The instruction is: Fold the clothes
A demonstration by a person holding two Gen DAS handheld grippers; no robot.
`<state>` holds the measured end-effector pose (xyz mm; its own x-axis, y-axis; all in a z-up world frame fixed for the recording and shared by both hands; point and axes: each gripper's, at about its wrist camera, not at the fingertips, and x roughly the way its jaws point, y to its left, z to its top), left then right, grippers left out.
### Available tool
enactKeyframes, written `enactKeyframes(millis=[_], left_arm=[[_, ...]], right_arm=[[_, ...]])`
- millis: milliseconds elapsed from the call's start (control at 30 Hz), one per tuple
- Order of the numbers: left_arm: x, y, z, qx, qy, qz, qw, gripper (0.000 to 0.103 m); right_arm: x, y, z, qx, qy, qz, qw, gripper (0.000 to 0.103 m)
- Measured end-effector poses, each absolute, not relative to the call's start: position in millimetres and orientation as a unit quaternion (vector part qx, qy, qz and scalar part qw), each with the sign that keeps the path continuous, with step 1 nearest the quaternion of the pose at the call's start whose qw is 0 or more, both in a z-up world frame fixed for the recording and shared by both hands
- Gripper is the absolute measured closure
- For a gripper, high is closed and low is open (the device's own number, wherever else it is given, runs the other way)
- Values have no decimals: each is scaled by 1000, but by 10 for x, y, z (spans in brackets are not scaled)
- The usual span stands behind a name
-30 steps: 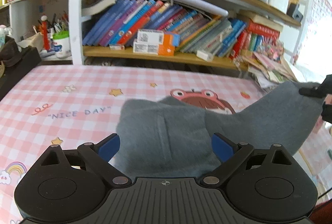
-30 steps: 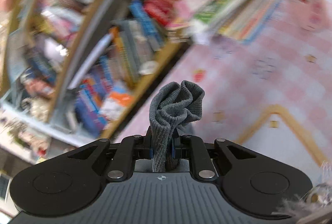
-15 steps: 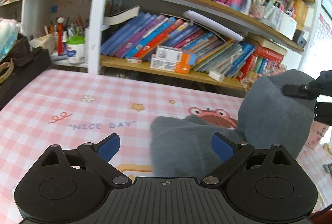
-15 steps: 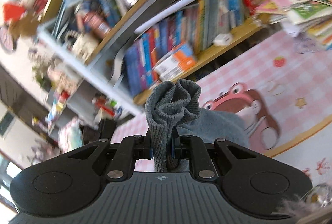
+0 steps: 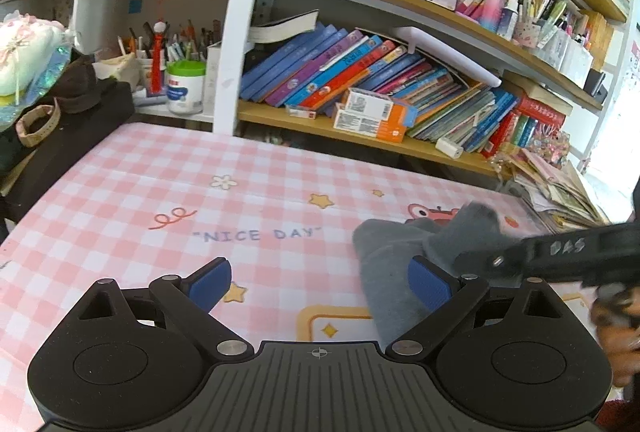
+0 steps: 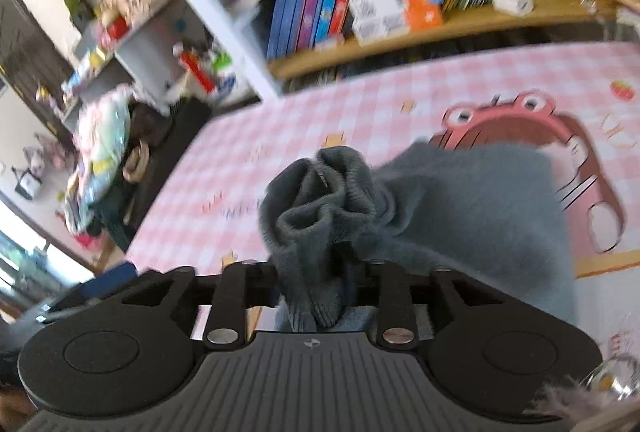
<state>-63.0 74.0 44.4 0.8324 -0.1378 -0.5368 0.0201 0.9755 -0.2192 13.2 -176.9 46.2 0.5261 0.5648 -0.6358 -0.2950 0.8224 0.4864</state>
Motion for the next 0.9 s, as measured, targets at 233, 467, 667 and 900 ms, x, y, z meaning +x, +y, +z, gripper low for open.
enactKeyframes(millis=[233, 467, 667, 900], left_arm=[[-563, 749, 453, -107, 282, -51, 952, 6], [-452, 667, 466, -113, 274, -68, 953, 6], [-365, 449, 462, -111, 268, -103, 951, 6], [-286, 128, 447, -83, 270, -134, 950, 5]], right_arm=[[70, -1687, 454, 188, 400, 299, 845, 47], [-68, -1956, 665, 209, 350, 290, 866, 34], [-115, -2394, 695, 225, 333, 214, 890, 31], [-51, -2859, 466, 220, 367, 109, 897, 28]])
